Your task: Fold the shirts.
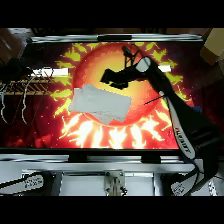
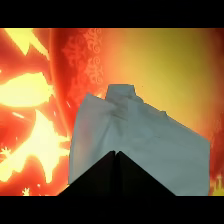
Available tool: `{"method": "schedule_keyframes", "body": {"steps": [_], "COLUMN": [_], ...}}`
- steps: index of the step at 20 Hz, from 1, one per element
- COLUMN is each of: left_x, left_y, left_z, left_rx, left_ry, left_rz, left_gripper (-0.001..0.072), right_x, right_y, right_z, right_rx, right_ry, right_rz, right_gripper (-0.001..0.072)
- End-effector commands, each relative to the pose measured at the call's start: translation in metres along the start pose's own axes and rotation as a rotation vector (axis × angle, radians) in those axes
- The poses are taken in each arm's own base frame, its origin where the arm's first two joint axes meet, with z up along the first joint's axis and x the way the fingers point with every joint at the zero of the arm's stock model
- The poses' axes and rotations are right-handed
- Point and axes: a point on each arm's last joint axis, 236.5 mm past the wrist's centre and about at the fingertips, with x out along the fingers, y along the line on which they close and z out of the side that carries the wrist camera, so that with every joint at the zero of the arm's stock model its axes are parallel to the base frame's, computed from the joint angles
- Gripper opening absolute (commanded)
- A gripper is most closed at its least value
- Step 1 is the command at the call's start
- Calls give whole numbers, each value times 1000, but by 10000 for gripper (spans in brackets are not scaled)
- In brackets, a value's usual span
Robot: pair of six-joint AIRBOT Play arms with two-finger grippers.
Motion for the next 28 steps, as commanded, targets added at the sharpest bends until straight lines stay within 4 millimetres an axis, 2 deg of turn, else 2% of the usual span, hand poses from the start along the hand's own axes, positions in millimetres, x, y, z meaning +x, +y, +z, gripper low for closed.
{"method": "schedule_keyframes", "body": {"steps": [1,2,3,5,8,10,13,16,17,18,19,20,21,23,25,26,28], "left_x": [-1,-1,-1,-1,-1,-1,-1,-1,-1,-1,-1,-1,-1,-1,-1,-1,-1], "left_y": [0,0,0,0,0,0,0,0,0,0,0,0,0,0,0,0,0], "left_z": [0,0,0,0,0,0,0,0,0,0,0,0,0,0,0,-1,-1], "left_rx": [16,21,21,22,21,21,21,20,20,20,20,20,20,20,20,20,21], "left_ry": [1,1,1,1,2,1,1,1,1,1,1,1,1,1,1,2,5], "left_rz": [1,1,1,0,1,1,1,1,1,1,1,1,1,1,1,1,0], "left_gripper": [35,35,36,35,36,35,35,35,36,35,35,36,35,35,35,36,35], "right_x": [-79,-87,-82,-53,1,25,50,69,73,73,69,61,49,8,-54,-86,-153], "right_y": [-136,-160,-170,-174,-162,-154,-139,-128,-119,-109,-99,-92,-85,-77,-81,-91,-127], "right_z": [-33,-51,-66,-88,-98,-94,-82,-92,-94,-91,-82,-70,-56,-20,16,25,28], "right_rx": [104,154,203,267,320,341,384,416,413,388,365,348,308,215,156,150,188], "right_ry": [187,252,295,321,271,237,186,216,228,224,205,179,146,54,-56,-96,-154], "right_rz": [-446,-485,-469,-385,-237,-173,-72,-26,13,63,114,152,178,187,149,102,-42], "right_gripper": [611,612,616,617,617,617,617,616,610,425,118,44,45,44,43,43,43]}}
